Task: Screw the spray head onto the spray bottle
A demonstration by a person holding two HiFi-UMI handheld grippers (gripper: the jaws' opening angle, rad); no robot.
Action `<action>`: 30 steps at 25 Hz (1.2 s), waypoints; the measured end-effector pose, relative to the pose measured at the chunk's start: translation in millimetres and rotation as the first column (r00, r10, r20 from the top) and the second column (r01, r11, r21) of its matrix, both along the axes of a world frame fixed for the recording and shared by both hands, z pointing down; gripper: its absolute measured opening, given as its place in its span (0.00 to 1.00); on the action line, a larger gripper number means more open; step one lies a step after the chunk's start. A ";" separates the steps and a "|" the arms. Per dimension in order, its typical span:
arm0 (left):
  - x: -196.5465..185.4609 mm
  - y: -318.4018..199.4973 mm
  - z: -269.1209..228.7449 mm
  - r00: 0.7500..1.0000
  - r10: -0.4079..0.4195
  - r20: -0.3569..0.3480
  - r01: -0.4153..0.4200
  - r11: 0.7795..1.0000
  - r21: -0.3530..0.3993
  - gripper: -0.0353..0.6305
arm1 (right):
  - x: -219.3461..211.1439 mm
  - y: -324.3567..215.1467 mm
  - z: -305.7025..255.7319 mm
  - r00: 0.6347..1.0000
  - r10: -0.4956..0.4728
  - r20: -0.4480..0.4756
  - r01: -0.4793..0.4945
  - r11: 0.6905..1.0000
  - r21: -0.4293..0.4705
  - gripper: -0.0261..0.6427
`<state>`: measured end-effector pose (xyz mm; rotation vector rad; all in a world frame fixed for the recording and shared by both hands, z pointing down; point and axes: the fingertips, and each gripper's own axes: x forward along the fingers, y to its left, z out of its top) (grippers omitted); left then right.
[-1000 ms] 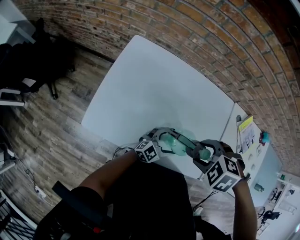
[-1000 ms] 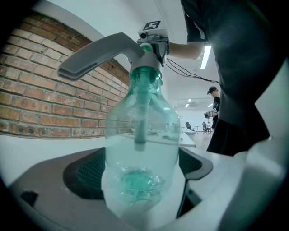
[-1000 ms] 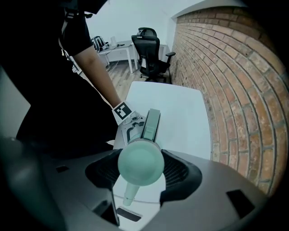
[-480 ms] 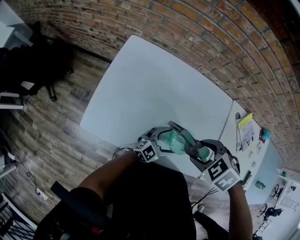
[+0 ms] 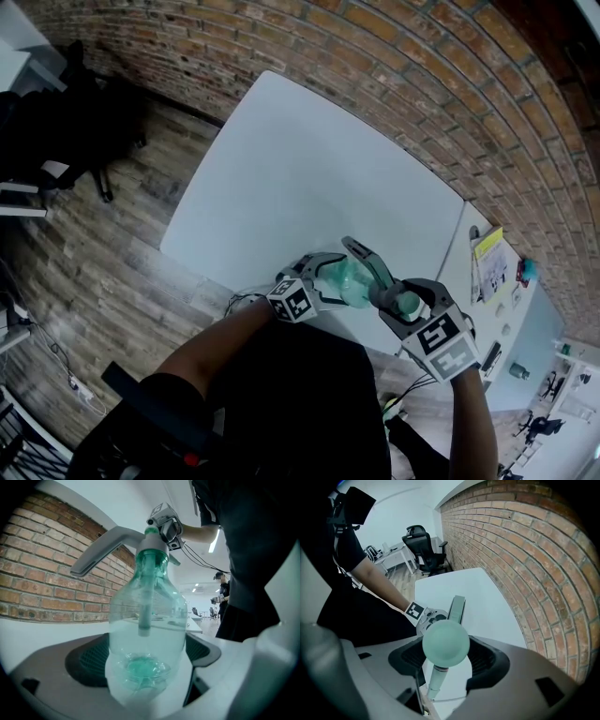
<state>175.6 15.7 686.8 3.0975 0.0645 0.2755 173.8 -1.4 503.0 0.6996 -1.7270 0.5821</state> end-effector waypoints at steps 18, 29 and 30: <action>-15.0 3.5 -44.2 0.999 -0.042 -0.026 0.041 0.999 -0.032 0.81 | -3.6 1.9 -5.9 0.999 -0.041 0.009 0.041 0.998 0.049 0.43; 15.9 -9.3 -110.5 0.994 -0.056 -0.090 0.054 0.998 -0.023 0.81 | 3.6 0.5 -16.5 0.996 -0.065 0.057 0.061 0.996 0.066 0.43; 19.4 -9.3 -112.3 0.995 -0.049 -0.083 0.048 0.999 -0.014 0.81 | 3.3 0.2 -16.5 0.996 -0.066 0.058 0.062 0.996 0.068 0.43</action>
